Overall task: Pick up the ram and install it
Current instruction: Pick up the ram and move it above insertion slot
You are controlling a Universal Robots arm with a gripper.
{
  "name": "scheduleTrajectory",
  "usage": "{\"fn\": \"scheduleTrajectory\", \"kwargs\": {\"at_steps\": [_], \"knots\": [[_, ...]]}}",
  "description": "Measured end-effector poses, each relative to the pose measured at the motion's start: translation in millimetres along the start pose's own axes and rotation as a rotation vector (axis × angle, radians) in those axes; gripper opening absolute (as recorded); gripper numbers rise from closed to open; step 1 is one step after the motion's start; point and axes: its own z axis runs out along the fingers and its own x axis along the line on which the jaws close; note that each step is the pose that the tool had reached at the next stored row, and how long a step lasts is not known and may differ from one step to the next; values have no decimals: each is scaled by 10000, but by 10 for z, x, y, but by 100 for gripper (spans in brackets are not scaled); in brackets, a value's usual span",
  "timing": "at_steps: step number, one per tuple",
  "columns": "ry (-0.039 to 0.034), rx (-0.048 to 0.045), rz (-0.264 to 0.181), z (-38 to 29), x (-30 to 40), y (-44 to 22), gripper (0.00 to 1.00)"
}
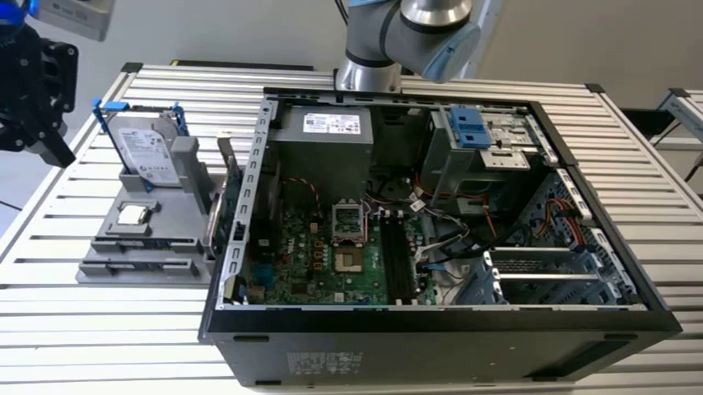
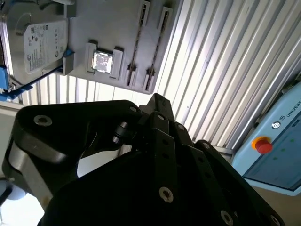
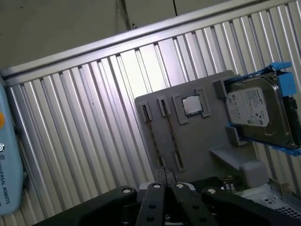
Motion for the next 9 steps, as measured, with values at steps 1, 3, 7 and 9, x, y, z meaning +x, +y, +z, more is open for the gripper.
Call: {"fn": "scheduleTrajectory", "kwargs": {"at_steps": [1, 3, 7, 9], "knots": [[3, -3, -87, 0, 0, 0, 0], [8, -8, -267, 0, 0, 0, 0], [11, -1, -627, 0, 0, -1, 0], [11, 16, -820, 0, 0, -1, 0]]}}
